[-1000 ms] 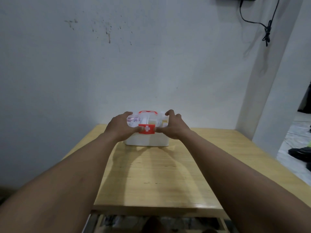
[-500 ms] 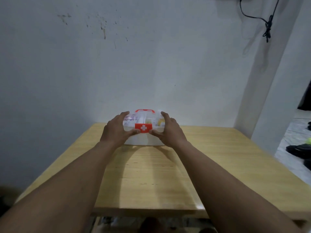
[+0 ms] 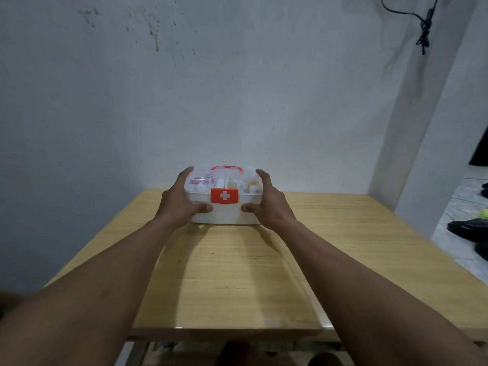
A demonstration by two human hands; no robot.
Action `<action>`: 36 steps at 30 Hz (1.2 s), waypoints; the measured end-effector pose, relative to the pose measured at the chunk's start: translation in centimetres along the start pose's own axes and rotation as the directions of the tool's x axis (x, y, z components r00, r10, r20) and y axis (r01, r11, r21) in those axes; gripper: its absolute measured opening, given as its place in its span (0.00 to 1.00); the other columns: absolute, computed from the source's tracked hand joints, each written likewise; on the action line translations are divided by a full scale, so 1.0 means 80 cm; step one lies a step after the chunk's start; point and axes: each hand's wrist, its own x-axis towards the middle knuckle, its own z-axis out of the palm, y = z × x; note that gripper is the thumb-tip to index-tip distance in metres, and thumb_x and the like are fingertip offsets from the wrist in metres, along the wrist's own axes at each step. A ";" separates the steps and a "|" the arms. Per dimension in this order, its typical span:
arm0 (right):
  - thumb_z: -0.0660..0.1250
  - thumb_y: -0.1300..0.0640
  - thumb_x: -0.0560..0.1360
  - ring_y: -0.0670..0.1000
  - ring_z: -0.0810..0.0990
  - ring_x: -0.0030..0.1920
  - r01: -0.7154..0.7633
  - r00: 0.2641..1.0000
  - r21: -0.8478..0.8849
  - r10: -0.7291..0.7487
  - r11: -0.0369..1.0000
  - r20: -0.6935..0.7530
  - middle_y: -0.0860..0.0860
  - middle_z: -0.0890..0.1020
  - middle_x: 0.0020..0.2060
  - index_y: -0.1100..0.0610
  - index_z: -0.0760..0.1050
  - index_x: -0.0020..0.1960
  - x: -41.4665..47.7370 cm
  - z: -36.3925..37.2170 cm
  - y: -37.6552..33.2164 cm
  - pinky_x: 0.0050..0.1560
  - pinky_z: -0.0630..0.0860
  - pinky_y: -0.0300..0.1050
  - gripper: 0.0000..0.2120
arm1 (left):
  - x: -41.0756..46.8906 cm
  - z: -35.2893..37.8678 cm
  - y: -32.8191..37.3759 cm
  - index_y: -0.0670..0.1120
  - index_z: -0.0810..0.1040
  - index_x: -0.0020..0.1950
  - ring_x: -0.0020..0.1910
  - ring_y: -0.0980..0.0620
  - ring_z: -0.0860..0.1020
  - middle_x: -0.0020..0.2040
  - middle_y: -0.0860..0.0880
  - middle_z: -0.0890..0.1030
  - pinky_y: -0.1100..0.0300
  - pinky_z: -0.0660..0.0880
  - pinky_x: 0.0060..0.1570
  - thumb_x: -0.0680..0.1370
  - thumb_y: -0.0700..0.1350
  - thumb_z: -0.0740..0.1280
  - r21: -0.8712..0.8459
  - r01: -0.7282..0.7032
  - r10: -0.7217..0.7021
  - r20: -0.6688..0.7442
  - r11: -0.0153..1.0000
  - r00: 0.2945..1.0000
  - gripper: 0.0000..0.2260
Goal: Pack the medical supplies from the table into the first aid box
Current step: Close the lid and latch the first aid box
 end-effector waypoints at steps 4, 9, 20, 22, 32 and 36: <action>0.77 0.58 0.71 0.53 0.76 0.52 -0.023 1.000 0.001 0.023 1.000 -0.021 0.55 0.78 0.59 0.45 0.50 0.77 0.002 -0.015 0.015 0.54 0.77 0.52 0.46 | 0.004 0.019 0.012 0.52 0.60 0.78 0.67 0.44 0.73 0.71 0.47 0.73 0.58 0.73 0.54 0.65 0.41 0.82 -0.023 -0.006 0.007 0.013 1.000 1.000 0.47; 0.76 0.59 0.72 0.52 0.74 0.51 -0.041 0.998 -0.005 0.041 0.999 -0.045 0.54 0.77 0.60 0.45 0.51 0.78 0.008 -0.051 0.038 0.51 0.75 0.48 0.45 | 0.018 0.058 0.031 0.54 0.59 0.78 0.66 0.44 0.74 0.70 0.48 0.74 0.53 0.75 0.58 0.65 0.42 0.82 -0.045 -0.005 0.007 0.038 0.999 0.999 0.49; 0.76 0.61 0.71 0.58 0.78 0.62 -0.102 0.991 -0.022 0.100 0.995 -0.091 0.54 0.78 0.63 0.46 0.50 0.78 0.030 -0.095 0.095 0.58 0.77 0.54 0.47 | 0.046 0.145 0.058 0.55 0.57 0.79 0.67 0.43 0.74 0.72 0.47 0.73 0.49 0.77 0.58 0.66 0.42 0.82 -0.045 -0.005 0.008 0.061 0.999 0.998 0.49; 0.76 0.61 0.71 0.57 0.77 0.62 -0.102 0.990 -0.015 0.100 0.995 -0.094 0.54 0.78 0.64 0.46 0.49 0.78 0.032 -0.097 0.103 0.58 0.77 0.54 0.47 | 0.049 0.155 0.056 0.55 0.57 0.79 0.66 0.43 0.74 0.72 0.47 0.73 0.50 0.77 0.57 0.66 0.42 0.81 -0.052 -0.006 0.009 0.058 0.999 0.998 0.48; 0.76 0.62 0.71 0.57 0.77 0.63 -0.108 0.992 -0.024 0.106 0.994 -0.066 0.54 0.77 0.65 0.47 0.47 0.79 0.055 -0.099 0.117 0.60 0.76 0.54 0.49 | 0.061 0.168 0.055 0.56 0.57 0.79 0.67 0.43 0.74 0.73 0.47 0.72 0.50 0.76 0.58 0.66 0.42 0.81 -0.036 0.006 -0.005 0.028 0.999 1.000 0.49; 0.76 0.60 0.71 0.57 0.77 0.63 -0.116 0.992 -0.046 0.114 0.992 -0.054 0.55 0.76 0.65 0.44 0.45 0.79 0.057 -0.098 0.116 0.61 0.77 0.56 0.51 | 0.061 0.170 0.054 0.56 0.56 0.79 0.66 0.43 0.74 0.72 0.47 0.72 0.49 0.77 0.56 0.66 0.44 0.82 -0.026 0.014 -0.013 0.032 1.000 0.999 0.49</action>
